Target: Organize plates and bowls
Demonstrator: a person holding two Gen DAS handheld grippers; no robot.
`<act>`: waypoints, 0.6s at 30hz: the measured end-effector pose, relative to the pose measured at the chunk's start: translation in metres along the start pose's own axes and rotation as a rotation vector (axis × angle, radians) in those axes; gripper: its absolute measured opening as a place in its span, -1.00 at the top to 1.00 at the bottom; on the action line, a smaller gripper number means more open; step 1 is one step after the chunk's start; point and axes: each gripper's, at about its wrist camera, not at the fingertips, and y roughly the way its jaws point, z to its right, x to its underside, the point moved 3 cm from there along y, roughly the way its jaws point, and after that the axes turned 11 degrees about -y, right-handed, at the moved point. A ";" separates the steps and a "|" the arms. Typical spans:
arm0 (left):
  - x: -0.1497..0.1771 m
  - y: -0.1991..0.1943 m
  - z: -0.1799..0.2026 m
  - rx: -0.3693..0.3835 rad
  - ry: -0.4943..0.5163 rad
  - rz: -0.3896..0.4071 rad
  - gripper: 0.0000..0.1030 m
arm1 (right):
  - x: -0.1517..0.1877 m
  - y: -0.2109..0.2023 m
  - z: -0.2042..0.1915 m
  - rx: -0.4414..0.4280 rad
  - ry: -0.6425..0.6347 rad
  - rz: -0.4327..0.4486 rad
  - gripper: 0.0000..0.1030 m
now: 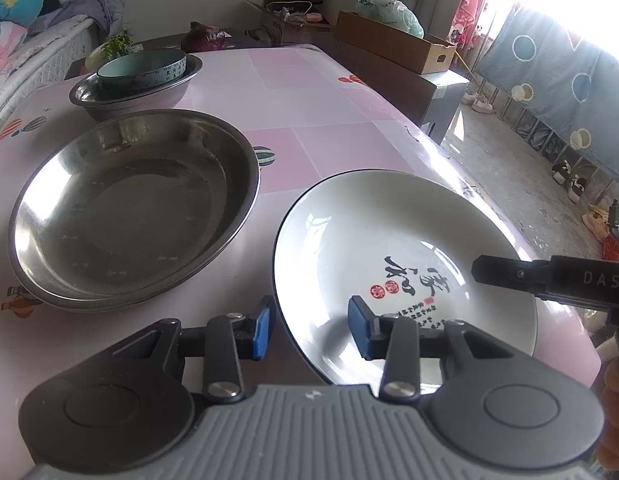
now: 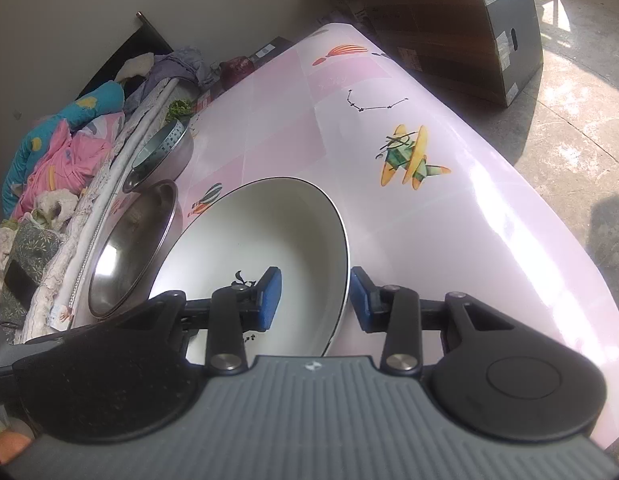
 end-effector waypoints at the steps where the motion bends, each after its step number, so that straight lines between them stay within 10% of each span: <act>1: -0.001 0.000 0.000 -0.001 -0.004 -0.002 0.34 | 0.001 0.000 -0.002 0.018 -0.013 0.000 0.43; 18: 0.002 -0.006 0.004 0.000 0.057 -0.028 0.42 | 0.008 -0.005 -0.009 0.110 -0.085 0.023 0.61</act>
